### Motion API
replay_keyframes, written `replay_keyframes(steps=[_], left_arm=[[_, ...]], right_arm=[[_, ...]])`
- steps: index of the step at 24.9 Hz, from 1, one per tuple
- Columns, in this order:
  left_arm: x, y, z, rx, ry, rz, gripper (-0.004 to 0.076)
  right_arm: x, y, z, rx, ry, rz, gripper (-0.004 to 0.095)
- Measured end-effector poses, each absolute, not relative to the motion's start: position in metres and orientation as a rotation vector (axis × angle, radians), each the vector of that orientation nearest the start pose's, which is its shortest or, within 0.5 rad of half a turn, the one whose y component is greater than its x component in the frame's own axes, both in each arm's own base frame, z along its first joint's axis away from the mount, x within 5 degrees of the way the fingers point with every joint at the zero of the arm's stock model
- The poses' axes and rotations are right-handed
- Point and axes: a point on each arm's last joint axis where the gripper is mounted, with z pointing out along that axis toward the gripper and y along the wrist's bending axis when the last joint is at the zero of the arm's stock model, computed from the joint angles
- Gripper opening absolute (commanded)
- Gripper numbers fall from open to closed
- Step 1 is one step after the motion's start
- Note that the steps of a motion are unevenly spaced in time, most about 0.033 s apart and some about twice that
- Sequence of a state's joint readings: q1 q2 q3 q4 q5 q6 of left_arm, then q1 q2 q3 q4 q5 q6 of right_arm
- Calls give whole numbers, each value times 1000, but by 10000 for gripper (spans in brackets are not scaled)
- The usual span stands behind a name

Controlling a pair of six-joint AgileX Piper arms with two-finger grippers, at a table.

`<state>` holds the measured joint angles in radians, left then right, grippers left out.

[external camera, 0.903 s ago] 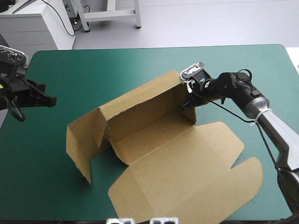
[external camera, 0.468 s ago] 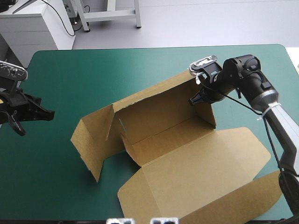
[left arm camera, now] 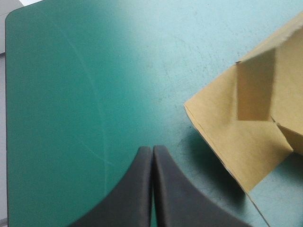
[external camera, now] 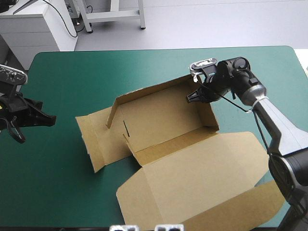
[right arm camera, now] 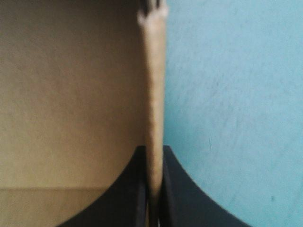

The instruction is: Fold the box

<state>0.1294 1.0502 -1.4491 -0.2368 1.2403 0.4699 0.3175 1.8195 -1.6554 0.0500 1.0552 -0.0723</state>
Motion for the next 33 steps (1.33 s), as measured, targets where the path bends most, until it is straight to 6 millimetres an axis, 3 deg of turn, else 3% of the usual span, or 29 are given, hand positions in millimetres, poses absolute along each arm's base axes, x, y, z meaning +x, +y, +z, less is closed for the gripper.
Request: replay_keyframes(steps=[3, 7, 8, 10, 13, 15, 19, 23, 29, 31, 33], left_arm=[[171, 1, 464, 412, 2253, -7, -9], [171, 0, 464, 413, 2249, -23, -9], [171, -1, 464, 413, 2248, -26, -9], [171, -1, 464, 413, 2248, -24, -9], [171, -1, 464, 413, 2248, -24, -9], [171, -1, 464, 413, 2248, -24, -9], [171, -1, 464, 413, 2249, -25, -9], [171, 0, 464, 413, 2249, -25, -9], [171, -1, 464, 413, 2249, -26, -9], [171, -1, 464, 413, 2249, -26, -9], [171, -1, 464, 404, 2251, -31, -9]], right_arm=[[391, 133, 294, -458, 2616, 156, 135], [393, 134, 271, -458, 2738, 146, 400], [394, 135, 271, -461, 2750, 148, 523], [395, 136, 286, -485, 2742, 152, 619], [396, 135, 324, -526, 2694, 136, 620], [393, 134, 339, -523, 2663, 134, 620], [387, 132, 351, -526, 2642, 130, 620], [386, 131, 341, -525, 2678, 127, 620], [378, 130, 304, -540, 2811, 135, 610], [375, 130, 291, -550, 2852, 131, 572], [374, 129, 284, -559, 2875, 127, 474]])
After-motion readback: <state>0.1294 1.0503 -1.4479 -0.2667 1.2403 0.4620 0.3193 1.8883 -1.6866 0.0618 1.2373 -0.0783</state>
